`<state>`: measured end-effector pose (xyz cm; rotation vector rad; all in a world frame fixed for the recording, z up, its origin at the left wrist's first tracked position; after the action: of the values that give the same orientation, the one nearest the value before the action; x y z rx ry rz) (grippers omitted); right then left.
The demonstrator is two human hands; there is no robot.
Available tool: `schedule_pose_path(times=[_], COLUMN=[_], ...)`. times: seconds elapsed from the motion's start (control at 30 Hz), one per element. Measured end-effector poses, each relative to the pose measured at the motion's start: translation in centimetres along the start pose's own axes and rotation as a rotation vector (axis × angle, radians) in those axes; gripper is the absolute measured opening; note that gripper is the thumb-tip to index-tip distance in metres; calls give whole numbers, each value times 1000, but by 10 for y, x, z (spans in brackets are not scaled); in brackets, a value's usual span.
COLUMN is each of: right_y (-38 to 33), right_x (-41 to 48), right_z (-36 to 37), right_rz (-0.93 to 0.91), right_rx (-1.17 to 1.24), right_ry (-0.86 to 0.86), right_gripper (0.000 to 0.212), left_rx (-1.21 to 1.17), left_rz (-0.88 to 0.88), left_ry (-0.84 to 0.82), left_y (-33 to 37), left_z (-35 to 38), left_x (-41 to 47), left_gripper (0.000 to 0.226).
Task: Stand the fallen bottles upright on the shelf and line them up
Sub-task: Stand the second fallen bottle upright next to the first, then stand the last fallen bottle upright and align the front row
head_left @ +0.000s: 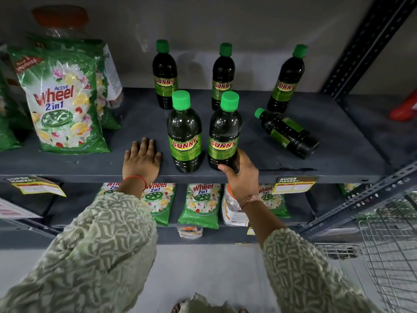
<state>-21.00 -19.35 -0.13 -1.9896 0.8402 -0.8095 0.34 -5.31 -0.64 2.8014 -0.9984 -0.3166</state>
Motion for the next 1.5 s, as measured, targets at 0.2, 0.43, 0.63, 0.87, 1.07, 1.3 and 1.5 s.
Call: schedule_pose_path(times=[0.2,0.43,0.63,0.87,1.07,1.3,1.5], right_y=[-1,-16,14,21,6,12,21], right_x=[-3,56,128,122,98,90,84], right_z=[-4,-73,-108,-84,-59,-52,-49], right_rz=[54,-54,465,532,102,36,137], right_rx=[42,-691,-1034,-192,4,73,325], right_ry=[-85,107,-253,83,449,301,253], right_gripper=[66,82,101,78,103,93,105], left_rx=[-15,-5,-34,-26,-18,2,-13], left_rz=[11,32,-33,-42,-42,-41,-49], left_ry=[-3,-8,46,73,71,76,61], left_y=[3,13,20,20,20,19,20], left_z=[-1,5,6,7,6,7,7], left_x=[-4,-9,-11,-11,-12,-11,-11], left_gripper=[55,54,55,52,52,52,52])
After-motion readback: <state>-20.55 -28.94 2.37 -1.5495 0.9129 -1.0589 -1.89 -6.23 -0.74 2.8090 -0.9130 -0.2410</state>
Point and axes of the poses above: each hand's wrist, its own x-axis towards the middle knuckle, its own z-axis out of the palm, y = z × x, the point moved 3 cm from there along x, towards the middle knuckle, and after that the axes turned 3 degrees about -y, right-handed, at the moved point
